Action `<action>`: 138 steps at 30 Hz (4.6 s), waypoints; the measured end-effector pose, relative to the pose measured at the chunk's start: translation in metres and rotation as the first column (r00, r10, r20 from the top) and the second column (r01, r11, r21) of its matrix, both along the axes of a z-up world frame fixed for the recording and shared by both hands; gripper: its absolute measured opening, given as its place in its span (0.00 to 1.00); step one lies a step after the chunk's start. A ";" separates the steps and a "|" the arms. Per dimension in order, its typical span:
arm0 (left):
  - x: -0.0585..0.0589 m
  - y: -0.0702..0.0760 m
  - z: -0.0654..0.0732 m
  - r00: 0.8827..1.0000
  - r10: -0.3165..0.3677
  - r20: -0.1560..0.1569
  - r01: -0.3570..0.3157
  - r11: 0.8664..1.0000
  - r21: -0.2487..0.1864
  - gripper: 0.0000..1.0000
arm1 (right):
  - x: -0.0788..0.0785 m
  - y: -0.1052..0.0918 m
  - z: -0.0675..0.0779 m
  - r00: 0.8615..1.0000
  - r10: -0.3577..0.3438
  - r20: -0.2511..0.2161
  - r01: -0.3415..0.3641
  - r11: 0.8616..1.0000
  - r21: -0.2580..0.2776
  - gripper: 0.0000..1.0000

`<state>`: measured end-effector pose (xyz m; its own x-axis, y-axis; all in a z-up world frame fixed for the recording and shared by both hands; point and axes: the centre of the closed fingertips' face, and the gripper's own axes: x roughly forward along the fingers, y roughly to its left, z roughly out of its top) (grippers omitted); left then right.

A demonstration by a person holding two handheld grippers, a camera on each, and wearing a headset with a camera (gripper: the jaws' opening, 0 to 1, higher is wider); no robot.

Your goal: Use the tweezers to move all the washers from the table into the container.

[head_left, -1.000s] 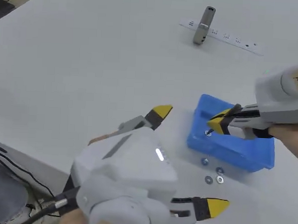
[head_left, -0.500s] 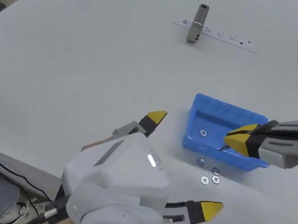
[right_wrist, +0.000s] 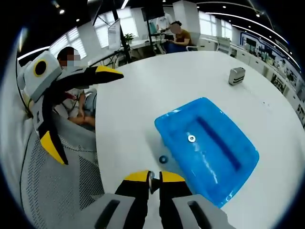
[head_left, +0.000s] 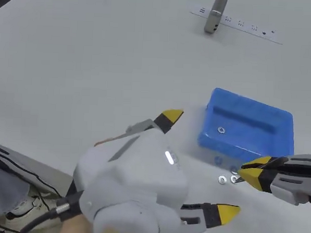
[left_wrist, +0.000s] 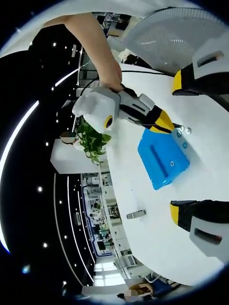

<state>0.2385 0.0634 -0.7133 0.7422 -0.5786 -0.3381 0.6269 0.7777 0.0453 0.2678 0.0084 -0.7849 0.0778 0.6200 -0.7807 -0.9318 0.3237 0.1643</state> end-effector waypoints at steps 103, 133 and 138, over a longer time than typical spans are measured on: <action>-0.002 -0.005 0.001 1.000 -0.018 -0.010 0.018 1.000 -0.019 0.92 | 0.093 0.021 0.001 0.981 -0.177 0.076 0.171 0.982 0.076 0.04; -0.002 -0.004 0.000 1.000 -0.018 -0.015 0.017 0.999 -0.029 0.91 | -0.001 0.016 0.015 0.992 -0.103 -0.069 0.111 0.988 0.110 0.03; -0.002 -0.004 0.000 1.000 -0.020 -0.015 0.020 0.999 -0.028 0.91 | -0.009 0.015 0.001 0.995 -0.078 -0.068 0.083 0.993 0.078 0.04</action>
<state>0.2366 0.0589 -0.7134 0.7252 -0.6028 -0.3328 0.6429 0.7658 0.0137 0.2584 0.0236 -0.7839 0.0806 0.6747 -0.7336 -0.8896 0.3806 0.2523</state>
